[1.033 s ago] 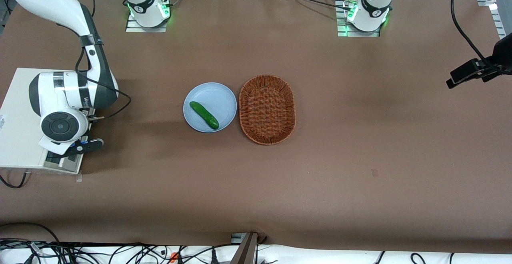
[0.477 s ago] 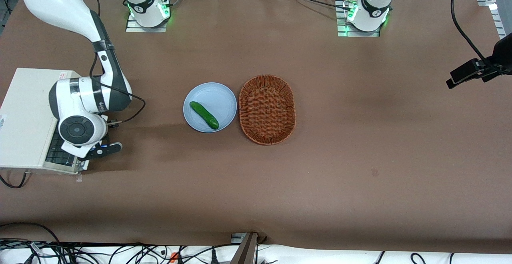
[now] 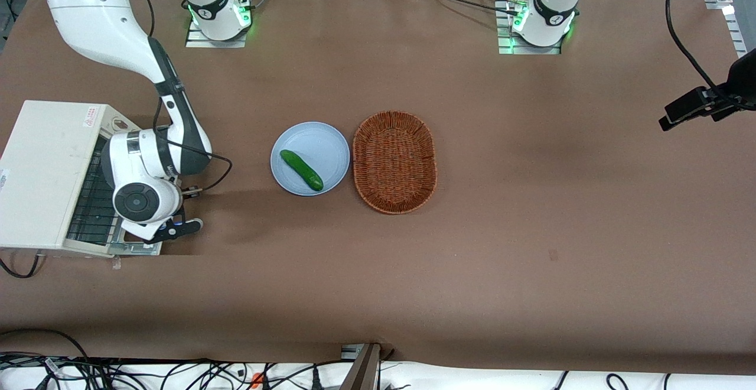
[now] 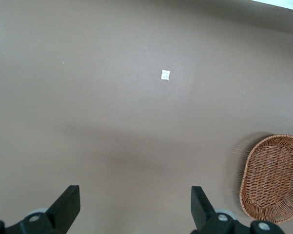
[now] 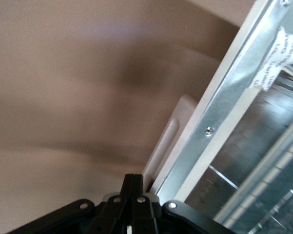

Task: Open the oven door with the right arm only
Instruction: 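Pull the handle outward and down with the right gripper, swinging the door open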

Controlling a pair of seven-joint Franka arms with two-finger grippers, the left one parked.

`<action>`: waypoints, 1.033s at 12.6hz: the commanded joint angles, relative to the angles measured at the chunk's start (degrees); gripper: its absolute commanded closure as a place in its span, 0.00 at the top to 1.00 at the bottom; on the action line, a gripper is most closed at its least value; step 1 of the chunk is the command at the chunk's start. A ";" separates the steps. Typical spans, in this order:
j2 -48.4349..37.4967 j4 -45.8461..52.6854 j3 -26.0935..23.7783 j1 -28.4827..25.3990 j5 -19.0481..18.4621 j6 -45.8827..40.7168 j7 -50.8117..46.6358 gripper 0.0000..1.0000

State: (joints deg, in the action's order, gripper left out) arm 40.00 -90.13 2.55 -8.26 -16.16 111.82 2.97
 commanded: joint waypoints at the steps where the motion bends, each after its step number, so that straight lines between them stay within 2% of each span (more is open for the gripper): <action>1: 2.80 -0.40 3.17 4.65 -4.41 2.96 2.30 0.00; 3: 2.89 -0.40 3.17 4.65 -3.44 2.96 1.96 0.00; 6: 2.80 -0.31 3.26 4.39 5.77 2.44 -1.80 0.00; 10: 2.71 -0.31 3.17 4.04 12.02 2.08 -6.57 0.00; 13: 2.36 -0.13 3.17 2.02 12.74 -0.10 -10.86 0.00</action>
State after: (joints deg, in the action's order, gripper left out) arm 43.05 -89.34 4.12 -5.35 -2.97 114.75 -5.44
